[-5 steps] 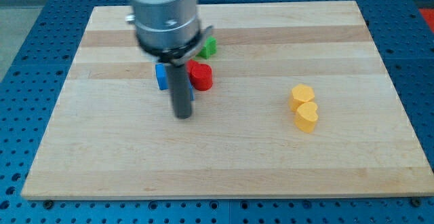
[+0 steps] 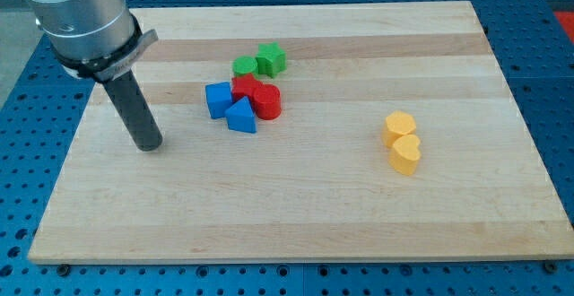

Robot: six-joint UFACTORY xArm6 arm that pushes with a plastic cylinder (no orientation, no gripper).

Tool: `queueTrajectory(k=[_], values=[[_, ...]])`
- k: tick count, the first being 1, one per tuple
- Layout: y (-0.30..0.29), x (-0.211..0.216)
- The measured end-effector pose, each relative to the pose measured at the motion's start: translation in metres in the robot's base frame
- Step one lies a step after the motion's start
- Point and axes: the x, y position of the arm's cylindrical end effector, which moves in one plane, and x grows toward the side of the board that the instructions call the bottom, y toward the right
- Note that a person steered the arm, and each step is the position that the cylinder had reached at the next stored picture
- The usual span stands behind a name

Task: Push the blue blocks towards the yellow blocks

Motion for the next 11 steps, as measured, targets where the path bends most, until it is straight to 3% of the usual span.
queueTrajectory(k=[2,4,5,7,9,11], values=[[-0.034,-0.016],[-0.021,-0.088],[-0.013,-0.090],[0.062,-0.090],[0.070,-0.045],[0.127,-0.012]])
